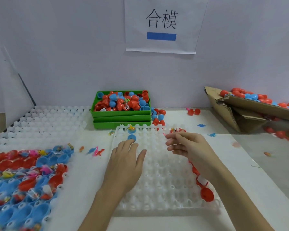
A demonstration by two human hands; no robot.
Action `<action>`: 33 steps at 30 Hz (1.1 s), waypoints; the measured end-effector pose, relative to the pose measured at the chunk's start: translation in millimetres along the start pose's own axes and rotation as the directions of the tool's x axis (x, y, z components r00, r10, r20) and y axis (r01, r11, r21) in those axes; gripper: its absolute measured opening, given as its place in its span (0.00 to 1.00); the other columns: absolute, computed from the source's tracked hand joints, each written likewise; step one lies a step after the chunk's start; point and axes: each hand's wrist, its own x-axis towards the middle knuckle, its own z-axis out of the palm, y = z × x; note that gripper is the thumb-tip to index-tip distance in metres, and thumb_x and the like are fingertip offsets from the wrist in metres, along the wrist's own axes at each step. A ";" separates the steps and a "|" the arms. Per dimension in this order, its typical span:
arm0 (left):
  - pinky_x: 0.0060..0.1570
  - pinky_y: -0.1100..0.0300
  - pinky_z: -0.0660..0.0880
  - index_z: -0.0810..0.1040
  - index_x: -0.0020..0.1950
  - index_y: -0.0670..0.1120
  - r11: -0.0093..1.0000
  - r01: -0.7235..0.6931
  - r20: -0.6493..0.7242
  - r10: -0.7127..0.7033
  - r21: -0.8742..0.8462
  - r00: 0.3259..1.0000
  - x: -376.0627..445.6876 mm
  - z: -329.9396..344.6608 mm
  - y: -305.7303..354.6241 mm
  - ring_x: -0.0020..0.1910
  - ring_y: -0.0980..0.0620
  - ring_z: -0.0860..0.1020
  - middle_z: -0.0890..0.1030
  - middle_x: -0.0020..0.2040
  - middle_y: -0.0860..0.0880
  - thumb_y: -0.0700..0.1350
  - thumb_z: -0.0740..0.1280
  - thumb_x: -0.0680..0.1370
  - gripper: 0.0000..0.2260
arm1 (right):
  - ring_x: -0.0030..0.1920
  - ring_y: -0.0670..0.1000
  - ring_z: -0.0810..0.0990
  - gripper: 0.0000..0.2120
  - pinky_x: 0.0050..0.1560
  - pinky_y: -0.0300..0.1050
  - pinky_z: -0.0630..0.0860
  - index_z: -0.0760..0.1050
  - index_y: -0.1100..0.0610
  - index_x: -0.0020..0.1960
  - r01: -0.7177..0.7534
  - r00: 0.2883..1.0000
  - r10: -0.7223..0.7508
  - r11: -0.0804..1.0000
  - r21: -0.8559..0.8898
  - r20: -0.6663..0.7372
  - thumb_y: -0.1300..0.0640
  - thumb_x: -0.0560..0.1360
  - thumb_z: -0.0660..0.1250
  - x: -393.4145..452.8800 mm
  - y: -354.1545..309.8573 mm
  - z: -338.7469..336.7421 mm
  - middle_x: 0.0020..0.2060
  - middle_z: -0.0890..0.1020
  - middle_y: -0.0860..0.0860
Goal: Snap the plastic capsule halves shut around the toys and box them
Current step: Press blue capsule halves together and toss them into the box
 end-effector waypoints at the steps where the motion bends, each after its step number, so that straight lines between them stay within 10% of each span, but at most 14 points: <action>1: 0.74 0.58 0.57 0.71 0.77 0.50 1.000 -0.002 0.001 0.002 0.004 1.000 0.0 0.1 0.0 0.76 0.54 0.62 0.68 0.78 0.53 0.59 0.51 0.86 0.24 | 0.45 0.53 0.88 0.15 0.47 0.40 0.84 0.85 0.57 0.54 0.009 1.000 -0.009 1.000 -0.013 -0.010 0.59 0.87 0.58 0.3 -0.6 -1.5 0.44 0.88 0.54; 10: 0.75 0.58 0.57 0.70 0.77 0.52 1.000 -0.013 0.002 0.013 0.017 1.000 0.5 2.4 -1.6 0.79 0.55 0.58 0.61 0.82 0.54 0.59 0.50 0.86 0.23 | 0.40 0.46 0.86 0.13 0.38 0.32 0.80 0.82 0.54 0.54 0.108 0.955 -0.174 0.958 -0.264 -0.239 0.60 0.86 0.59 8.3 1.5 -30.6 0.39 0.86 0.50; 17: 0.75 0.55 0.59 0.70 0.78 0.51 1.000 -0.008 0.018 0.008 -0.001 1.000 0.4 1.9 -2.2 0.80 0.55 0.57 0.61 0.83 0.55 0.60 0.50 0.86 0.24 | 0.44 0.42 0.79 0.11 0.41 0.31 0.73 0.83 0.49 0.54 0.115 0.947 -0.304 0.627 -0.770 -0.106 0.64 0.81 0.67 12.6 15.0 -52.0 0.47 0.81 0.42; 33: 0.74 0.55 0.61 0.70 0.77 0.52 1.000 0.009 -0.002 -0.009 -0.006 1.000 -0.2 1.6 -1.2 0.79 0.53 0.59 0.62 0.82 0.53 0.60 0.51 0.86 0.24 | 0.41 0.45 0.77 0.09 0.37 0.28 0.68 0.84 0.52 0.57 0.039 0.982 -0.177 0.524 -0.851 -0.065 0.60 0.78 0.73 19.1 20.0 -50.1 0.49 0.79 0.48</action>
